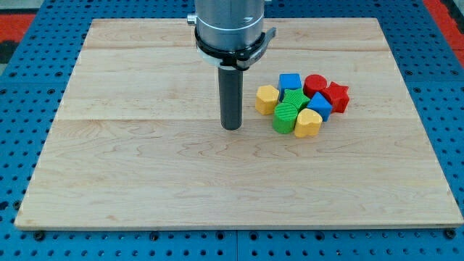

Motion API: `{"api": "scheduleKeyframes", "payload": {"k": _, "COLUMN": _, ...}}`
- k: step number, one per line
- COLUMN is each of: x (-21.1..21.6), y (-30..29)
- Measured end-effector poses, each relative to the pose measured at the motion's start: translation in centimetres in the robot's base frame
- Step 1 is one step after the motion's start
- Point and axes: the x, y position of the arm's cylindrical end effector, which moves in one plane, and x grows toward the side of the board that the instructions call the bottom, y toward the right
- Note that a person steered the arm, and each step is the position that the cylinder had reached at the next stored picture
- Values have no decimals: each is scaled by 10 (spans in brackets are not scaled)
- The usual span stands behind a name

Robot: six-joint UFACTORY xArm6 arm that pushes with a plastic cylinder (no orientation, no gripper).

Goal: Move the yellow hexagon diagonal to the blue triangle

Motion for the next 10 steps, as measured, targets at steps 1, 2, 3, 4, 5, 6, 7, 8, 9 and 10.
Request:
{"api": "scheduleKeyframes", "payload": {"k": 1, "x": 20, "y": 9}}
{"api": "scheduleKeyframes", "payload": {"k": 2, "x": 38, "y": 91}}
{"api": "scheduleKeyframes", "payload": {"k": 3, "x": 21, "y": 186}}
{"api": "scheduleKeyframes", "payload": {"k": 4, "x": -12, "y": 214}}
{"api": "scheduleKeyframes", "payload": {"k": 5, "x": -21, "y": 191}}
{"api": "scheduleKeyframes", "payload": {"k": 6, "x": -13, "y": 170}}
{"api": "scheduleKeyframes", "payload": {"k": 7, "x": 2, "y": 153}}
{"api": "scheduleKeyframes", "payload": {"k": 8, "x": -2, "y": 123}}
{"api": "scheduleKeyframes", "payload": {"k": 9, "x": -25, "y": 82}}
{"api": "scheduleKeyframes", "payload": {"k": 10, "x": -60, "y": 47}}
